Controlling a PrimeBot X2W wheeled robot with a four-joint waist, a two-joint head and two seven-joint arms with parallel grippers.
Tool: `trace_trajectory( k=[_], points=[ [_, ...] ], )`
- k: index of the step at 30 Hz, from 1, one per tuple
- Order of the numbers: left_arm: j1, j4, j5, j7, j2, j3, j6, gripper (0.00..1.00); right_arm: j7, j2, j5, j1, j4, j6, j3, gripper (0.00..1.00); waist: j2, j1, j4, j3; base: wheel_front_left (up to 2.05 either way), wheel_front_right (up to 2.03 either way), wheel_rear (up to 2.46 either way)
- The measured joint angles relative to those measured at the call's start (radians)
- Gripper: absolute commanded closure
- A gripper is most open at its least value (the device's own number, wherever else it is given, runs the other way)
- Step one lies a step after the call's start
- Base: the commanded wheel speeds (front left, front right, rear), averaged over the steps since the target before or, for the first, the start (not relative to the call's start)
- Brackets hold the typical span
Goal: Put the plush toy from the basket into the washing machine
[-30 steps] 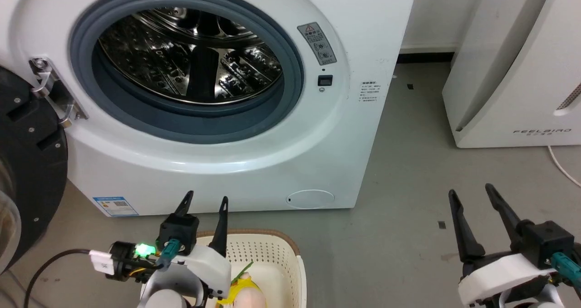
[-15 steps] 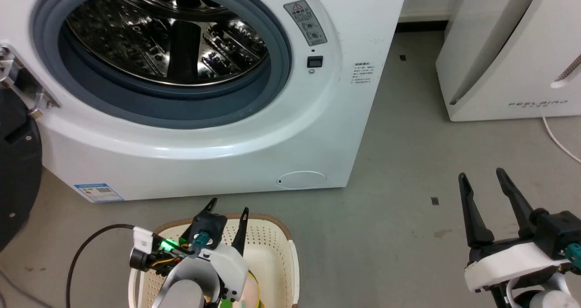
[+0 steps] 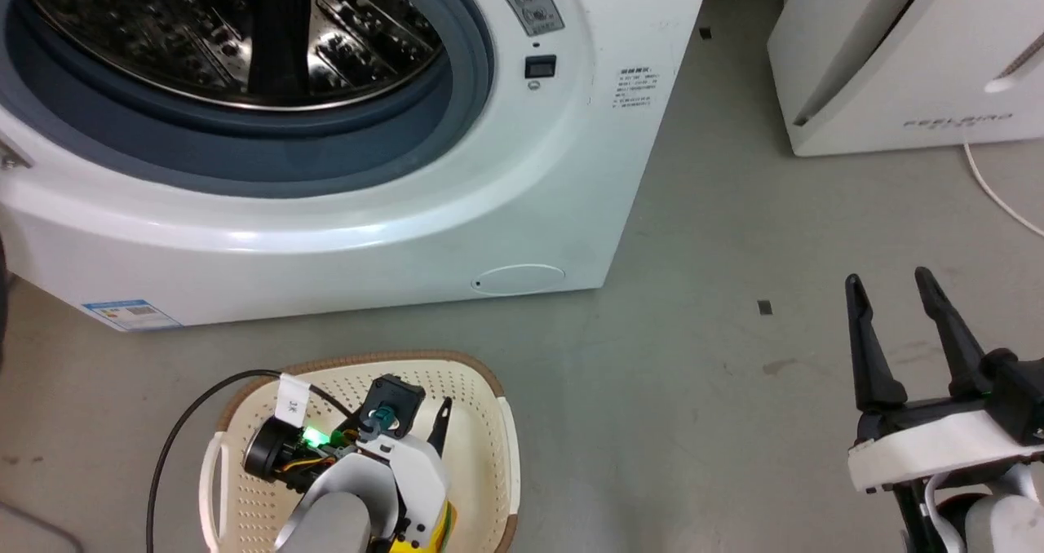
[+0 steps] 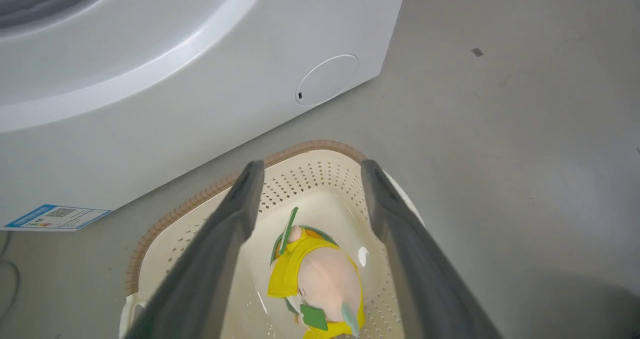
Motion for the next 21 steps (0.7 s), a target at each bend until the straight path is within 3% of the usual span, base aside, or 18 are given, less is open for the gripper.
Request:
trace_trajectory(
  k=[21],
  points=[
    [-0.141, 0.215, -0.068, 0.123, 0.032, -0.073, -0.030, 0.00, -0.044, 0.000, 0.031, -0.094, -0.009, 0.000, -0.039, 0.00, 0.0000, 0.0001, -0.036, 0.197, 0.00, 0.00, 0.00]
  ],
)
